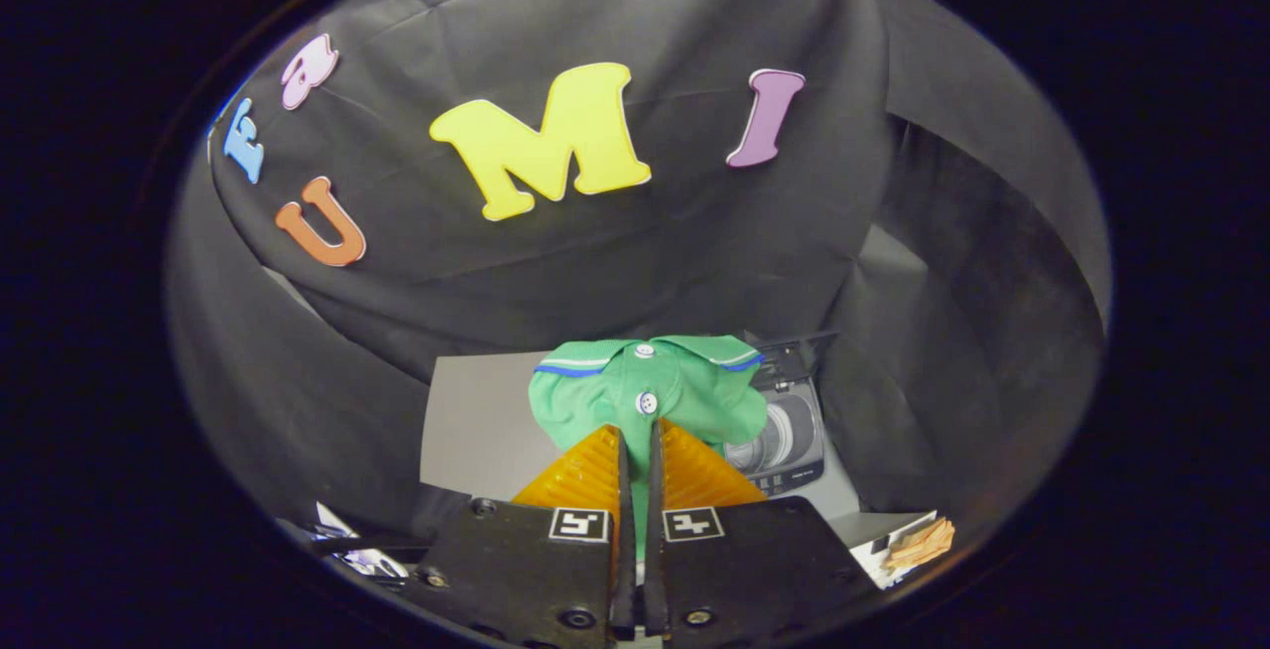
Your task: Put the clothes into the washing machine and then close the washing machine lid.
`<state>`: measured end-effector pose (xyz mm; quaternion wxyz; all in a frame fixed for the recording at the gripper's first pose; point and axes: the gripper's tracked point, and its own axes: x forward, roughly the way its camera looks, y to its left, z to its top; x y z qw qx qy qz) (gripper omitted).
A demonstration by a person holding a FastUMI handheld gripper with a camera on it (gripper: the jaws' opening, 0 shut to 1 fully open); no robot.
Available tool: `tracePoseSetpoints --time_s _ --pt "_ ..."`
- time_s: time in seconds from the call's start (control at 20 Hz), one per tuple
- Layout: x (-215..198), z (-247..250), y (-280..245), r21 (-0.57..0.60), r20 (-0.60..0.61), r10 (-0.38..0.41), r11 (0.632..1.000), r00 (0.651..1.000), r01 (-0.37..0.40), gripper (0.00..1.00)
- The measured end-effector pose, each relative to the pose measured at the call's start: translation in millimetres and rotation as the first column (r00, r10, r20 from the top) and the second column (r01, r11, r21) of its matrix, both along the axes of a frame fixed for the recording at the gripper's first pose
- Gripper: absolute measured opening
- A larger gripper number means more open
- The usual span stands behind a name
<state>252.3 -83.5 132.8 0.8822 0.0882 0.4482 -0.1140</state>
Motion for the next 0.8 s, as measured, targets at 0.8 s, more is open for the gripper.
tracePoseSetpoints --time_s 0.8 --pt "18.4 -145.9 -113.1 0.025 -0.164 0.086 0.996 0.983 -0.083 0.07"
